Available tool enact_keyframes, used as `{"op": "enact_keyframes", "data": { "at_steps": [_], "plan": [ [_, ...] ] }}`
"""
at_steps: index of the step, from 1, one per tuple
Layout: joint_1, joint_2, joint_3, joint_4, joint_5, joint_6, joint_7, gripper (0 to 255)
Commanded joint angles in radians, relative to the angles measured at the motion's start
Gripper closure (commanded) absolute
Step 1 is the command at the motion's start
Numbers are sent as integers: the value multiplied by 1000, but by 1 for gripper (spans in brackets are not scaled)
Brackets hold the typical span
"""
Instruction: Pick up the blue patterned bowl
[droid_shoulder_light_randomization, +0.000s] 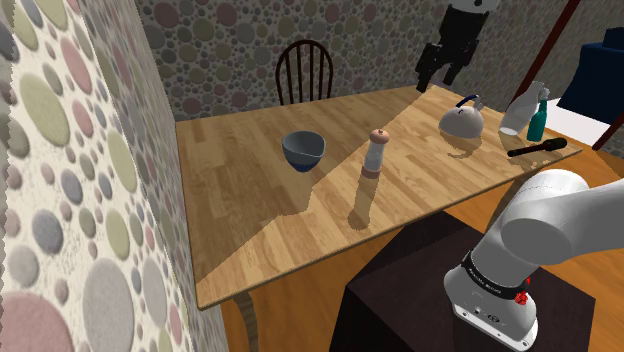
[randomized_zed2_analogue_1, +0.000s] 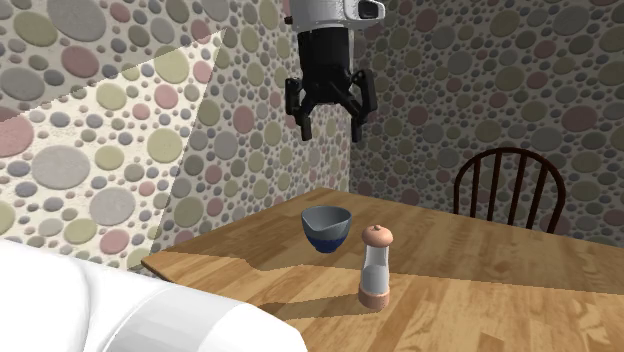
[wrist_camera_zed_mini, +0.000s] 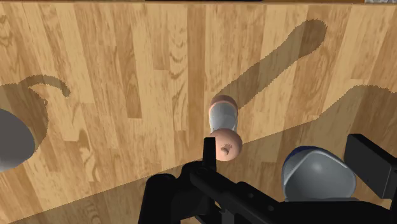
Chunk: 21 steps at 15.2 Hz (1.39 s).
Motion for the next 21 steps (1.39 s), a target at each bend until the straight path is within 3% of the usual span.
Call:
{"op": "enact_keyframes", "data": {
  "at_steps": [1,11,21],
  "plan": [
    [0,0,0,0,0,0,0,0],
    [23,283,-24,-22,46,306,33,0],
    [52,635,-45,94,124,544,29,0]
  ]
}}
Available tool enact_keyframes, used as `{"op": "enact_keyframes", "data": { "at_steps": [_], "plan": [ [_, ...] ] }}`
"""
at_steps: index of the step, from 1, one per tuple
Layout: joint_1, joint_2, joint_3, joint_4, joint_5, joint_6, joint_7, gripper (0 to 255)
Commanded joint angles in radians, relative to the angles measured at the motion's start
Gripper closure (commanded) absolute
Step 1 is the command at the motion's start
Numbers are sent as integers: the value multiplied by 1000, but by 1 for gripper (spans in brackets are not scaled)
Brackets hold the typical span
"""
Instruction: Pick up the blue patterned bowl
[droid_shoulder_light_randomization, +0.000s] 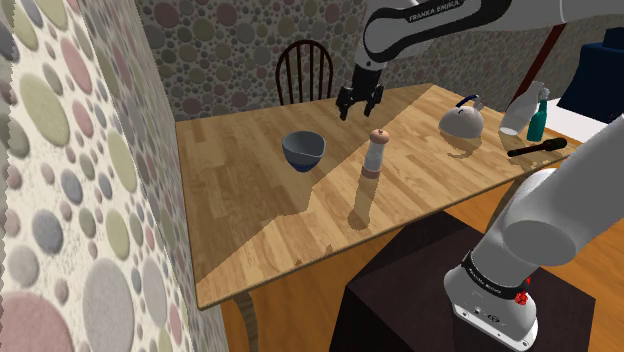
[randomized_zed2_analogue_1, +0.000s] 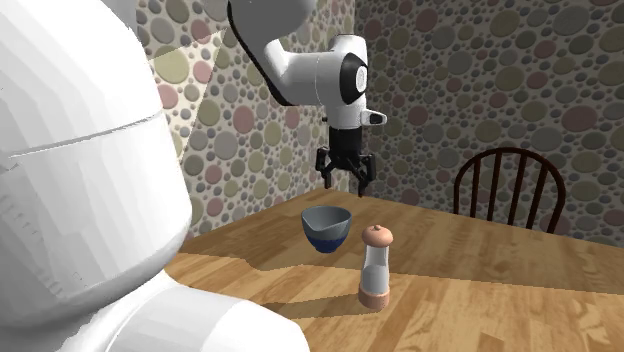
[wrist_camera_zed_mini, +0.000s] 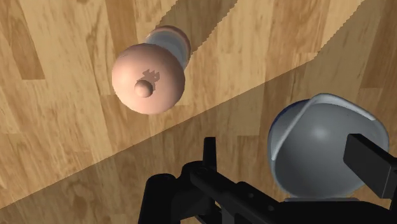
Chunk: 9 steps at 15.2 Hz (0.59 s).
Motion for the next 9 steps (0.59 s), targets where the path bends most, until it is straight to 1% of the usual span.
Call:
{"op": "enact_keyframes", "data": {
  "at_steps": [1,5,9],
  "plan": [
    [4,62,-3,22,19,41,-5,0],
    [10,213,-6,111,63,102,-18,0],
    [9,365,-1,222,110,142,-33,0]
  ]
}}
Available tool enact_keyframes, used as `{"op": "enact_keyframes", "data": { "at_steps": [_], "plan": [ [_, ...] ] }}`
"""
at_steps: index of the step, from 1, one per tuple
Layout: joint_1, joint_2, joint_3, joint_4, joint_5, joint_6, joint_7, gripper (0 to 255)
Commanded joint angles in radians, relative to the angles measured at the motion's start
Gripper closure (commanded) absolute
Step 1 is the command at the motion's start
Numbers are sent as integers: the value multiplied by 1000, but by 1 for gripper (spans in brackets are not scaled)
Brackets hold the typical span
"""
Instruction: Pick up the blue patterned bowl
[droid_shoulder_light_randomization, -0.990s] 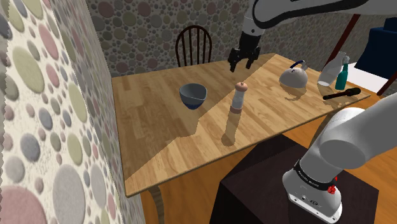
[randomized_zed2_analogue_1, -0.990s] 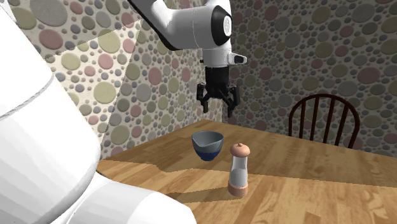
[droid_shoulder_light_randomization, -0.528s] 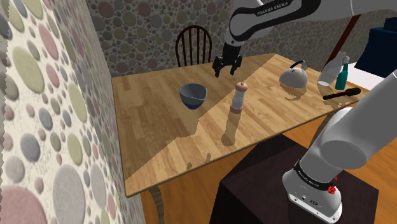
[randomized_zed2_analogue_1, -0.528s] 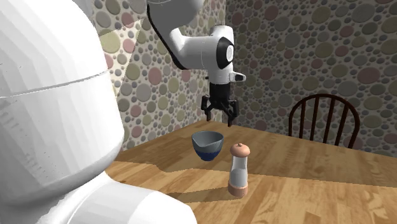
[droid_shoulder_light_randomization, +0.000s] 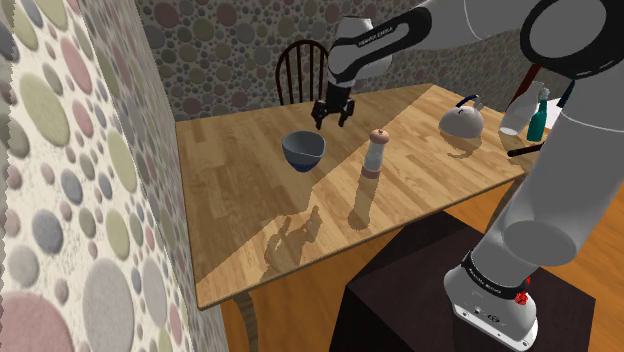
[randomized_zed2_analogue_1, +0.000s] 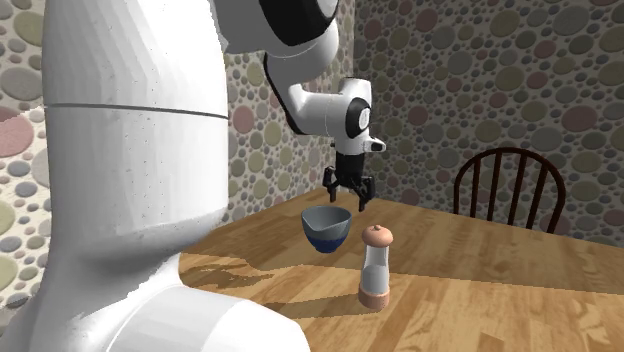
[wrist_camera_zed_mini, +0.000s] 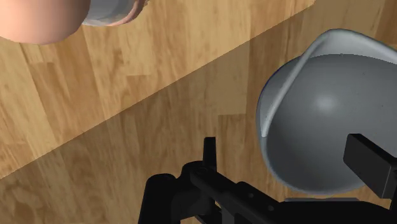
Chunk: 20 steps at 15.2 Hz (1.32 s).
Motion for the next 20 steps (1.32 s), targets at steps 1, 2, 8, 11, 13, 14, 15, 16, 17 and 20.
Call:
{"op": "enact_keyframes", "data": {
  "at_steps": [1,2,8,11,13,14,15,16,17,20],
  "plan": [
    [-3,72,3,54,23,18,-9,0],
    [-5,111,5,87,34,23,-12,0],
    [-8,172,12,86,52,85,-24,0],
    [-9,189,14,74,58,114,-29,0],
    [-10,187,13,71,58,114,-31,255],
    [-10,186,13,70,58,115,-30,255],
    [-10,186,13,69,58,115,-30,255],
    [-10,186,13,69,58,115,-30,255],
    [-10,186,13,70,58,115,-30,255],
    [-10,186,13,70,58,115,-30,255]
  ]
}}
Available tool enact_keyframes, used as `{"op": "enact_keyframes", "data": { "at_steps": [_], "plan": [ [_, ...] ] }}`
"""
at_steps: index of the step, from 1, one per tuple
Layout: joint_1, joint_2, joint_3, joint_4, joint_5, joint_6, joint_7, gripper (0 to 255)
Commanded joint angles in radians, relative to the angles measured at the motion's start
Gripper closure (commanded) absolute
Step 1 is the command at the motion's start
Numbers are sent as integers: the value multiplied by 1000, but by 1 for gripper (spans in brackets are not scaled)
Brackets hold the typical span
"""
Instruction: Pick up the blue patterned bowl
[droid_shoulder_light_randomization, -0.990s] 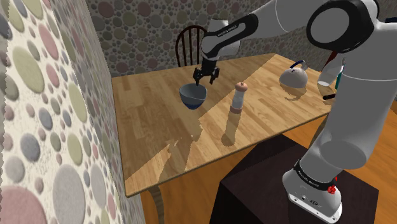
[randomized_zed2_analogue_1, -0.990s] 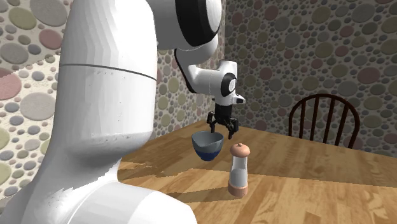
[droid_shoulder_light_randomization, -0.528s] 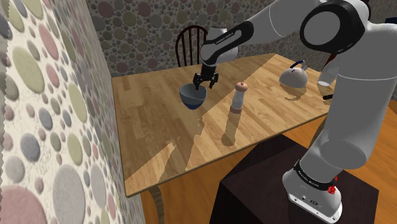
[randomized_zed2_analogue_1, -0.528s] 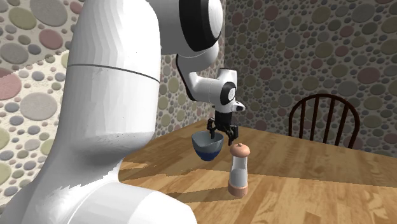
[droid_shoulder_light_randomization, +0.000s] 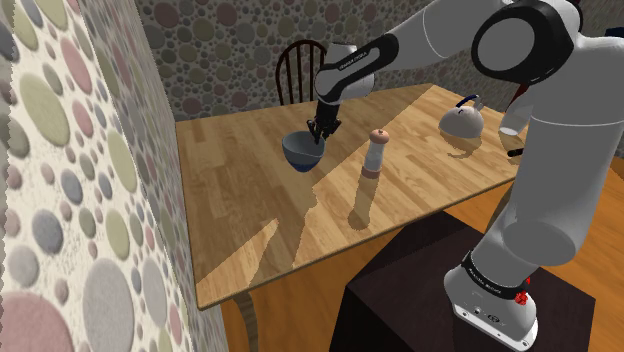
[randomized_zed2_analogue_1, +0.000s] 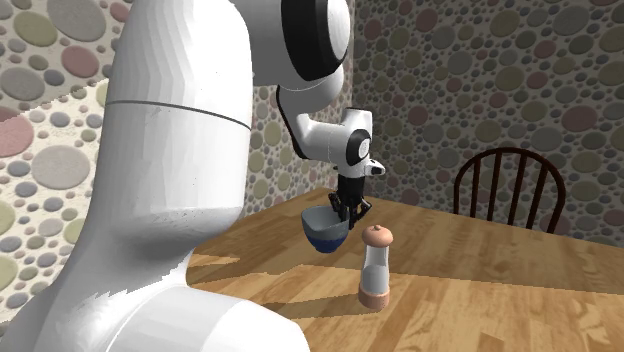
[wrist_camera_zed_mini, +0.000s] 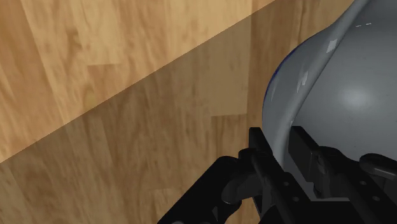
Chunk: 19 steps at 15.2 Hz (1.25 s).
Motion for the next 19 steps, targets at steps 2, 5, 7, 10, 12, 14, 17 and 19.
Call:
{"op": "enact_keyframes", "data": {
  "at_steps": [2,5,7,10,12,14,17,19],
  "plan": [
    [0,4,0,3,0,-1,1,255],
    [1,-17,-2,17,-7,-35,7,255],
    [2,-30,-4,28,-11,-58,11,255],
    [3,-48,-6,45,-17,-93,17,255],
    [3,-59,-7,57,-20,-116,21,255],
    [4,-69,-8,71,-24,-140,25,255],
    [4,-84,-9,93,-28,-176,30,255],
    [4,-84,-9,94,-29,-177,30,255]
  ]
}}
